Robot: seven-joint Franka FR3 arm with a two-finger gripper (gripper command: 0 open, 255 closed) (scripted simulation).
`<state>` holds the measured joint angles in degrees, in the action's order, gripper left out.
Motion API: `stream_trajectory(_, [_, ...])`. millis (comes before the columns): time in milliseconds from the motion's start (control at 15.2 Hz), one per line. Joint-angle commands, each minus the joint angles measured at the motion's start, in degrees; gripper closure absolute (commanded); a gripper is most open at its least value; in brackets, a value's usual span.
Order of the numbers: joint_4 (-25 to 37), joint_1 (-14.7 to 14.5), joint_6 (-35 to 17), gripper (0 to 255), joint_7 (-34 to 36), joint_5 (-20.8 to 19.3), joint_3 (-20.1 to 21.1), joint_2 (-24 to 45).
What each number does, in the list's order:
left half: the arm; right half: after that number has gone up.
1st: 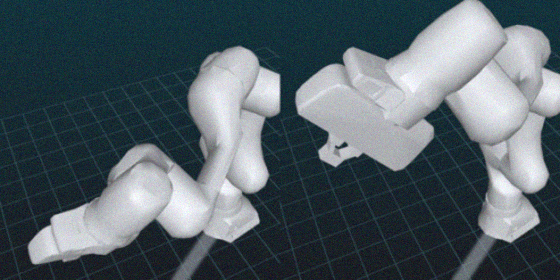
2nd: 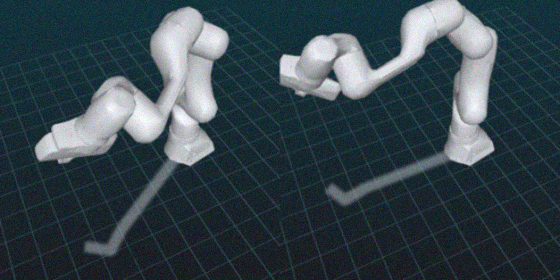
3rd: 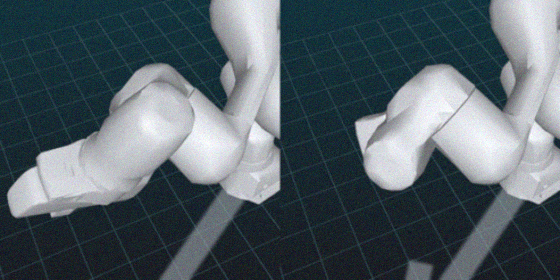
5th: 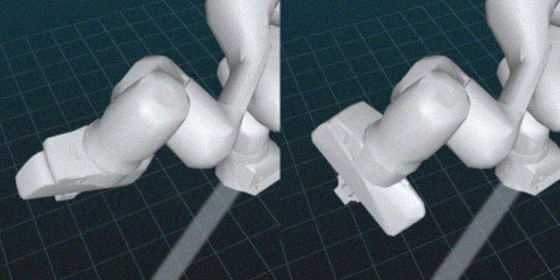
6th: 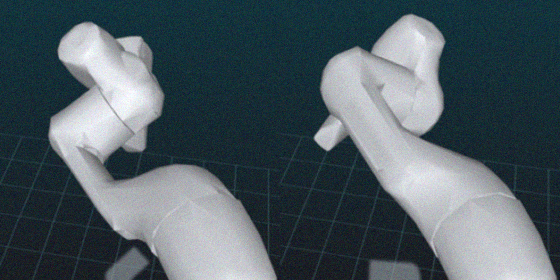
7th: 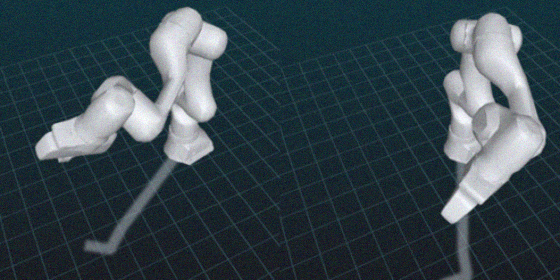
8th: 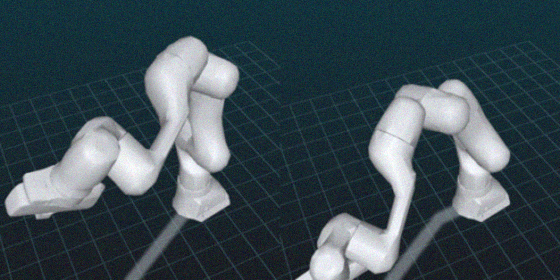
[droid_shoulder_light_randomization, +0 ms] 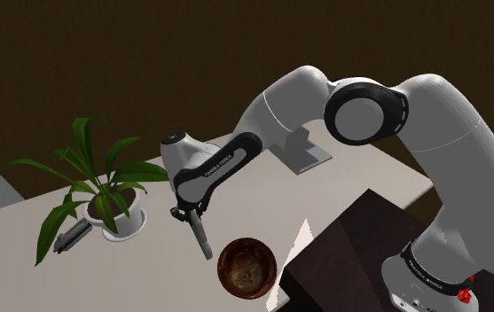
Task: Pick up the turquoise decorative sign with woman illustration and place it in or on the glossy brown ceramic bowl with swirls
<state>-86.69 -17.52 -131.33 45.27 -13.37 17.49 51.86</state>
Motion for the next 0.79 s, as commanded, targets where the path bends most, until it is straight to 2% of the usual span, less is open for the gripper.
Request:
stream_trajectory(0, [0.00,0.00,0.00,255,0.00,0.00,0.00,0.01])
stream_trajectory(396, [0.00,0.00,-0.01,255,0.00,0.00,0.00,0.01])
stream_trajectory(726, [-1.00,0.51,1.93,255,-0.12,0.57,0.65,-2.91])
